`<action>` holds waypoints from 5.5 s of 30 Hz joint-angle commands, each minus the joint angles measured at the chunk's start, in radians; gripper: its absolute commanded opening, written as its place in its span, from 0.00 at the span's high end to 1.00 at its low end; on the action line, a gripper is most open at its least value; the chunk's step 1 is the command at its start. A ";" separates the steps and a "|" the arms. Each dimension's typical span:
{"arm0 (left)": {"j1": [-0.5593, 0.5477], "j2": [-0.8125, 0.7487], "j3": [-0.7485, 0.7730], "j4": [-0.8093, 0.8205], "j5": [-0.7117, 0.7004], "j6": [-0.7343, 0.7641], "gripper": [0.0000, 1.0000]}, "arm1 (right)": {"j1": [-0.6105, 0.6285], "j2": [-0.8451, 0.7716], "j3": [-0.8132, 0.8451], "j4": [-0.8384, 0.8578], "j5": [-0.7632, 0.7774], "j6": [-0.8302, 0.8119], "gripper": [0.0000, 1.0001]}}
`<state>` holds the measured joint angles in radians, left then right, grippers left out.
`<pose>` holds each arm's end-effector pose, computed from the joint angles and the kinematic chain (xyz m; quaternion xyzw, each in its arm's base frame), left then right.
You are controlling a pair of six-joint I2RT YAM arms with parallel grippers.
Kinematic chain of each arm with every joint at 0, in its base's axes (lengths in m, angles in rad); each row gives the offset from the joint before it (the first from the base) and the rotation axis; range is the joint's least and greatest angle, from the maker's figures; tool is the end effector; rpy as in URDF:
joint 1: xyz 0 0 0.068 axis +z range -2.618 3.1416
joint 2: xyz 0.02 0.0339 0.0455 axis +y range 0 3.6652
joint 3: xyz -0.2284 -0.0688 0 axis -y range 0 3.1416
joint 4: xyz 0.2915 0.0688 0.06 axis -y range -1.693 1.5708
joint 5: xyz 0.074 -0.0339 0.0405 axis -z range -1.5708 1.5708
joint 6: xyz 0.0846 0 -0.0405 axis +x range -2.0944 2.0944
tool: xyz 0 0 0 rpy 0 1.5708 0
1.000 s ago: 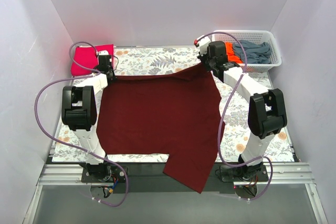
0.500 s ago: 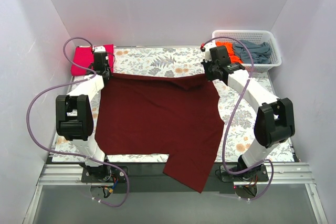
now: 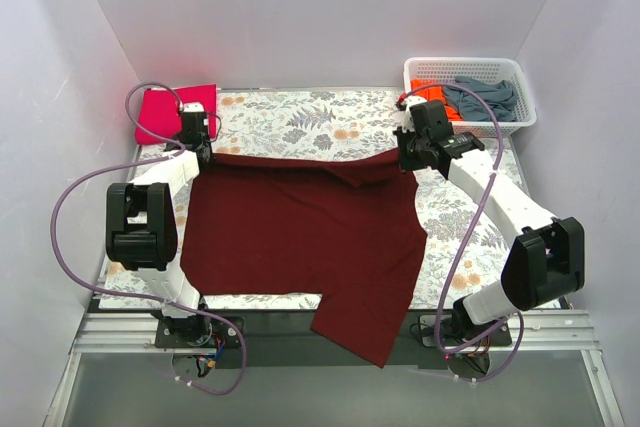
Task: Fold and stack the t-shirts
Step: Fold the tshirt
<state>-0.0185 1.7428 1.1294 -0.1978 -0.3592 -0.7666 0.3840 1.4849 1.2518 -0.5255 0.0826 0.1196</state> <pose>0.4380 0.0216 0.1087 -0.3955 0.8264 0.0137 0.4005 0.3853 0.1482 0.2232 -0.1048 0.9120 0.0616 0.3917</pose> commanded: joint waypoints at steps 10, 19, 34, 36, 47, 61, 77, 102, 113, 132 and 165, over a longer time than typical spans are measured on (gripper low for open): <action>0.009 -0.086 -0.054 0.000 -0.017 0.004 1.00 | 0.027 -0.123 -0.138 -0.068 -0.136 0.117 0.99; 0.009 -0.052 -0.111 0.005 -0.059 0.000 0.91 | 0.032 -0.098 -0.338 0.005 -0.190 0.164 0.88; 0.012 -0.316 -0.161 -0.051 -0.089 -0.206 0.29 | -0.101 -0.111 -0.215 0.114 -0.187 0.159 0.40; 0.017 -0.327 -0.177 -0.061 -0.089 -0.256 0.28 | -0.135 -0.106 -0.251 0.200 -0.214 0.195 0.41; 0.175 -0.232 -0.217 -0.078 0.147 -0.477 0.27 | -0.300 0.090 -0.313 0.580 -0.383 0.272 0.45; 0.204 -0.200 -0.303 -0.003 0.295 -0.576 0.26 | -0.332 0.317 -0.281 0.720 -0.507 0.299 0.50; 0.215 -0.187 -0.356 0.155 0.344 -0.718 0.29 | -0.369 0.353 -0.278 0.751 -0.584 0.281 0.99; 0.216 -0.097 -0.272 0.236 0.324 -0.591 0.35 | -0.375 0.377 -0.264 0.749 -0.632 0.259 0.99; 0.218 -0.045 -0.238 0.238 0.417 -0.570 0.49 | -0.375 0.382 -0.262 0.749 -0.639 0.258 0.99; 0.216 -0.112 -0.046 -0.281 0.122 -0.433 0.39 | -0.407 0.385 -0.246 0.746 -0.627 0.242 0.99; 0.206 0.190 0.009 -0.008 0.411 -0.507 0.66 | -0.447 0.469 -0.150 0.722 -0.532 0.173 0.99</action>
<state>0.1925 1.8973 1.1446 -0.1795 0.0593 -1.2766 -0.0437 1.9411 1.0470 0.1745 -0.5014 0.3264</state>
